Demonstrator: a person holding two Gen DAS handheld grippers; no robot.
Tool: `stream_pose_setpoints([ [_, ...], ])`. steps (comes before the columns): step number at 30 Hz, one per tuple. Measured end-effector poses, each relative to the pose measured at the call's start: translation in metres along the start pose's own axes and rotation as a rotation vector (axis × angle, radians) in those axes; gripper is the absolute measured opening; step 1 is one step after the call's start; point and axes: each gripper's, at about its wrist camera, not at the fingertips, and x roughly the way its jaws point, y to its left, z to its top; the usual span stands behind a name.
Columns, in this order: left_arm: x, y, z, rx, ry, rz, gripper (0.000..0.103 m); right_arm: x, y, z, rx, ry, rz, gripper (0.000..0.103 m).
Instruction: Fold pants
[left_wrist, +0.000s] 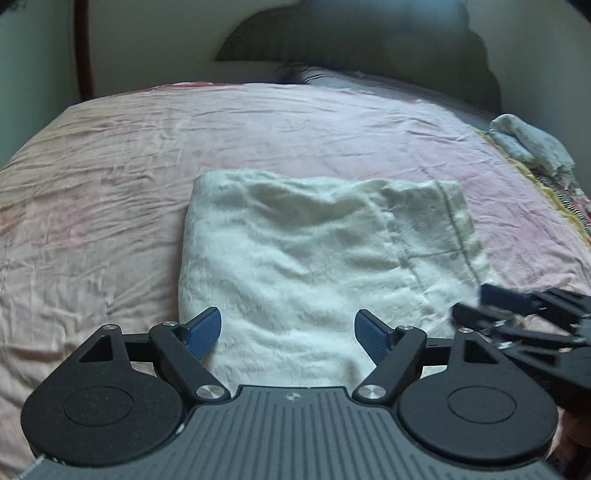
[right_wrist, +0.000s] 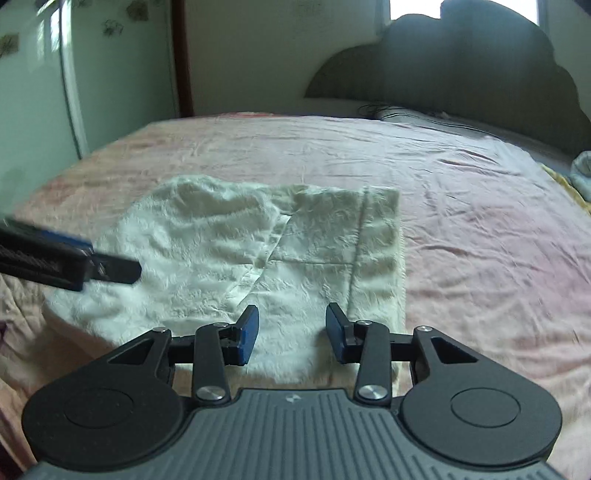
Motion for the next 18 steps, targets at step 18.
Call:
stream_pose_setpoints([
  [18,-0.002,-0.013,-0.009,0.048,0.003,0.069,0.083,-0.025,0.003,-0.002,-0.013,-0.041,0.018,0.053],
])
